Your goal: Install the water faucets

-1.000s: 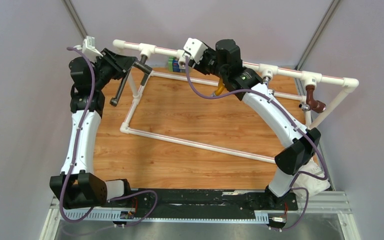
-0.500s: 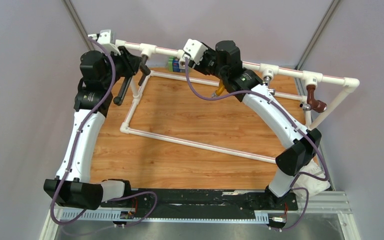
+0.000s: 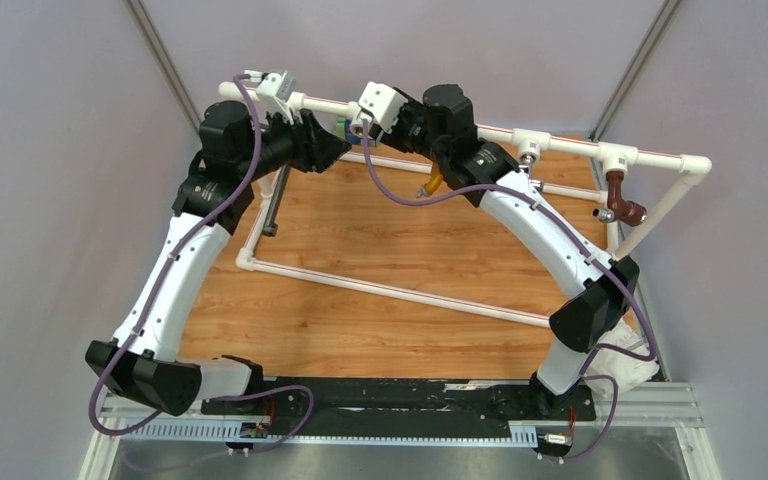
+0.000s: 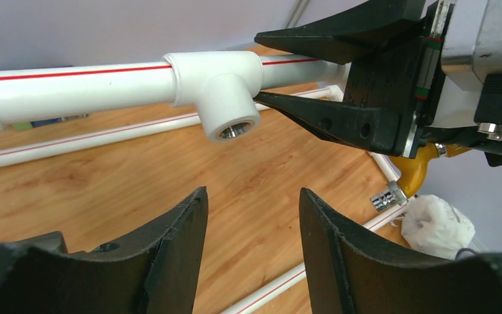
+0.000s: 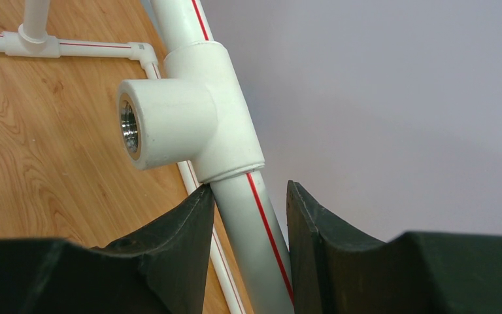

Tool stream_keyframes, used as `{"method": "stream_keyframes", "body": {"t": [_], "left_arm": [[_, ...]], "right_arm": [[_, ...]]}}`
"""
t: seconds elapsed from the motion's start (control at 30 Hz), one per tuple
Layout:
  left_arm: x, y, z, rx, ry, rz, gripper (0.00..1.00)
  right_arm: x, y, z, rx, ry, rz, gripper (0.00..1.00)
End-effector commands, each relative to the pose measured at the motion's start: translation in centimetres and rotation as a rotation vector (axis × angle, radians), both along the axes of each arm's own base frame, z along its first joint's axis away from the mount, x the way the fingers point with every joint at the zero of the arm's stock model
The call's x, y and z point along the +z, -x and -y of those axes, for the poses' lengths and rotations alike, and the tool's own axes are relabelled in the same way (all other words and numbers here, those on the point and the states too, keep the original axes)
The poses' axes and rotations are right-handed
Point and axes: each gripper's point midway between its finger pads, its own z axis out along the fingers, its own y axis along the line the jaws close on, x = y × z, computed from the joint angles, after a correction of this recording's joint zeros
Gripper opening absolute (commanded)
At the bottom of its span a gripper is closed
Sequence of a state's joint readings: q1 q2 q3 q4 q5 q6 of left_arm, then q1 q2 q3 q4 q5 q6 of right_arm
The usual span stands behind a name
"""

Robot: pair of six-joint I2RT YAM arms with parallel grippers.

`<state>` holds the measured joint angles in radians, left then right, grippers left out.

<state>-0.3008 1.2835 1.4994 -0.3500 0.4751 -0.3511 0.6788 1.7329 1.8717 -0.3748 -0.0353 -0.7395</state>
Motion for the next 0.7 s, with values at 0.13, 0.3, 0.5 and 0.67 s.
{"method": "stream_keyframes", "body": {"t": [0.13, 0.3, 0.5, 0.67], "left_arm": [[0.5, 1.0, 1.3, -0.069, 0.082, -0.091, 0.65], [4.1, 2.3, -0.2, -0.01, 0.089, 0.012, 0.69], [6.6, 2.3, -5.3, 0.165, 0.164, 0.054, 0.77], [5.1, 1.6, -11.3, 0.332, 0.239, 0.018, 0.81]], "right_arm": [[-7.9, 4.5, -6.1, 0.201, 0.006, -0.275, 0.0], [-7.9, 4.6, -5.8, 0.196, 0.01, -0.271, 0.0], [-8.1, 4.6, -5.8, 0.196, 0.016, -0.27, 0.0], [-8.2, 4.7, -5.8, 0.2, 0.017, -0.273, 0.0]]}}
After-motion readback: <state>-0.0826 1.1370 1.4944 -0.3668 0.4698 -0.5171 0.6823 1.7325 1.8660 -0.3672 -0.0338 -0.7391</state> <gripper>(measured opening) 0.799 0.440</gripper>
